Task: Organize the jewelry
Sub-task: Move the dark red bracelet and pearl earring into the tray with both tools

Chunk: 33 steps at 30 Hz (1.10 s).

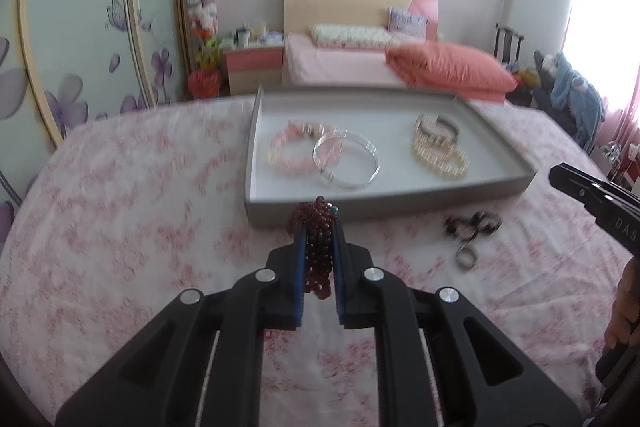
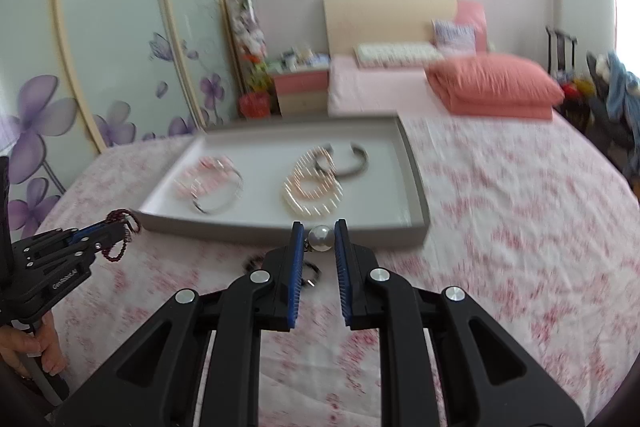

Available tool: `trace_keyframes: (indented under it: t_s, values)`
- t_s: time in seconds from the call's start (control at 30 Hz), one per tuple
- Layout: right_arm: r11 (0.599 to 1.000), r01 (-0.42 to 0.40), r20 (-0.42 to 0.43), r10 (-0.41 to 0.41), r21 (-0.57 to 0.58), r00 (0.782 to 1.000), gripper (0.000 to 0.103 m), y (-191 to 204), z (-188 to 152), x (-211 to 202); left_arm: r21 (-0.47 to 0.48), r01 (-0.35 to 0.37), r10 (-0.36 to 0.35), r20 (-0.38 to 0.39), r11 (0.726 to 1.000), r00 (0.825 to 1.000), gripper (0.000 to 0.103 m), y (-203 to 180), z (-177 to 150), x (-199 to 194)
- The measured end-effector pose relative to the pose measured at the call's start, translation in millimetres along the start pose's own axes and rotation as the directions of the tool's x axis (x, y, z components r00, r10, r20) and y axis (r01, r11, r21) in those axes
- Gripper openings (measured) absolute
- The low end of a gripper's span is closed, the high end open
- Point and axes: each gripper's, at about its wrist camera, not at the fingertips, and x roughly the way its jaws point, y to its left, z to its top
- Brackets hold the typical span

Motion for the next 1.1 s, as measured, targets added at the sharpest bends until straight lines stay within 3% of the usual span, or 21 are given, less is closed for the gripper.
trace_keyframes:
  t_s: [0.17,0.4,0.67,1.1]
  values:
    - [0.998,-0.009,0.120,0.016,-0.062,0.993,0.017,23,11,-22,0.008,-0.001,0.000,0.116,1.000,0.993,0.013,-10,13,-29]
    - [0.994,0.006,0.249,0.022,-0.111,0.968,0.017,38,21,-41,0.018,-0.038,0.032,0.265,0.999,0.964,0.012,-25,25,-58]
    - [0.996,0.000,0.279,0.025,-0.087,0.960,0.017,32,27,-45,0.021,-0.030,0.022,0.295,0.999,0.955,0.013,-31,35,-65]
    - [0.999,-0.001,0.304,0.013,-0.039,0.952,0.017,19,55,-30,0.004,-0.011,0.009,0.282,1.000,0.959,0.013,-25,57,-48]
